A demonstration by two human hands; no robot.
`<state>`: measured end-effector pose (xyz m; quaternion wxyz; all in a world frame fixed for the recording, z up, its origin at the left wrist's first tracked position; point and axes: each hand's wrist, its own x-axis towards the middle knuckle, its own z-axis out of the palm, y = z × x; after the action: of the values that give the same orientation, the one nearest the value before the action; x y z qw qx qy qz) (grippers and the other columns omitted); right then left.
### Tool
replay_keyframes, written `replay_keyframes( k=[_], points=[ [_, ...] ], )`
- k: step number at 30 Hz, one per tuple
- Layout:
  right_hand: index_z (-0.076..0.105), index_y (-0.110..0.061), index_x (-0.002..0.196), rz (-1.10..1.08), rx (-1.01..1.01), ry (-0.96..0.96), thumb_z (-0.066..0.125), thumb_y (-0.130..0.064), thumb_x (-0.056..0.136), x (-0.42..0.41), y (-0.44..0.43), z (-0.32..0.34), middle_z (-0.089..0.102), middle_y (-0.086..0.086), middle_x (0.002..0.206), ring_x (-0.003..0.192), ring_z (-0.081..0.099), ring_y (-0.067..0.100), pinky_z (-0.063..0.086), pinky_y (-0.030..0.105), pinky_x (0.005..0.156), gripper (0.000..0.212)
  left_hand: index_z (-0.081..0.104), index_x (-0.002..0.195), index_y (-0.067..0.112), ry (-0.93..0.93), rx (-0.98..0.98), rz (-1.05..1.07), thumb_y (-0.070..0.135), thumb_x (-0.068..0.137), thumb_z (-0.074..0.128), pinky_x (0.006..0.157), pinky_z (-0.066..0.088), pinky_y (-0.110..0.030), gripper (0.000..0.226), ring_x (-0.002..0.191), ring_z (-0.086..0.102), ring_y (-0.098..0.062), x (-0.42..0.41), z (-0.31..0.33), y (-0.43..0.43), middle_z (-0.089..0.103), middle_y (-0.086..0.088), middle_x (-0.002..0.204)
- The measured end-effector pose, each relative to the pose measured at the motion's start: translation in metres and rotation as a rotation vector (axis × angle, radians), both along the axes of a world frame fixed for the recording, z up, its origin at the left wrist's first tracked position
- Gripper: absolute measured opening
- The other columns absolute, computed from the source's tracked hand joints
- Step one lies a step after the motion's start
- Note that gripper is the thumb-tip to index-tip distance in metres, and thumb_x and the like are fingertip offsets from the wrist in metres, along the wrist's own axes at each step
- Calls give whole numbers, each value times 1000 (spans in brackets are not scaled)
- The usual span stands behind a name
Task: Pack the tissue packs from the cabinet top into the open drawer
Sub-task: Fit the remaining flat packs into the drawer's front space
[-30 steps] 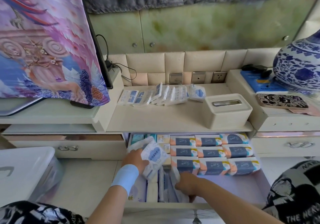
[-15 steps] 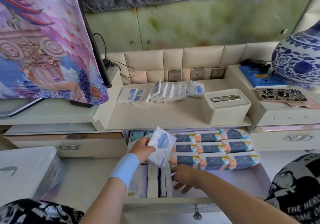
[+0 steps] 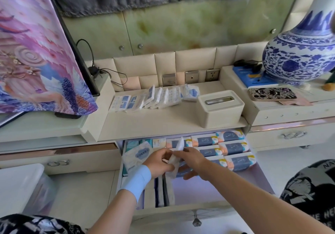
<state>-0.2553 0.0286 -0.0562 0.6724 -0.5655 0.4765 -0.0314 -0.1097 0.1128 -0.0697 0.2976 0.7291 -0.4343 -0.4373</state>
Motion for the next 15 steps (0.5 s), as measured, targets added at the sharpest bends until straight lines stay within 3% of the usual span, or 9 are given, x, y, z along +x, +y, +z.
replay_keyframes(
  k=[2,6,8,10,12,15],
  points=[
    [61,-13,119,-62,72,-1,55,-49,94,-7,-6,-2,69,11,109,90,73,30,60,53,79,44,60,108,28,17,13,-66,6,76,70,70,51,-21,40,85,65,-11,-1,-2,1,65,7,108],
    [64,-3,119,-270,514,-221,37,-76,89,-21,-26,-3,69,25,114,100,68,47,59,56,74,84,69,94,30,12,-29,-81,-5,74,66,84,54,-23,40,97,67,-11,6,-6,5,70,11,103],
    [59,1,122,-311,613,-160,37,-75,90,-27,-36,-5,69,28,112,95,70,46,59,52,72,85,73,87,22,70,-65,-67,-13,77,64,89,53,-21,38,102,68,-8,8,-7,5,74,9,102],
    [57,1,125,-254,643,-70,51,-62,93,-29,-40,-8,70,24,111,95,72,38,59,46,76,71,75,77,18,104,-75,-78,-15,79,66,88,50,-15,35,102,68,-2,8,-5,6,74,9,101],
    [57,-2,128,-135,584,-4,66,-38,93,-29,-39,-14,73,18,106,95,72,31,59,44,80,51,75,66,27,63,-117,-53,-15,79,67,93,46,-12,44,111,62,1,10,-6,4,70,15,109],
    [60,-7,122,56,486,8,68,-8,90,-26,-35,-20,74,13,107,96,71,29,58,41,76,33,73,65,33,-105,-184,90,-16,81,55,91,38,-4,54,119,53,-2,22,-14,4,61,18,122]
  ],
)
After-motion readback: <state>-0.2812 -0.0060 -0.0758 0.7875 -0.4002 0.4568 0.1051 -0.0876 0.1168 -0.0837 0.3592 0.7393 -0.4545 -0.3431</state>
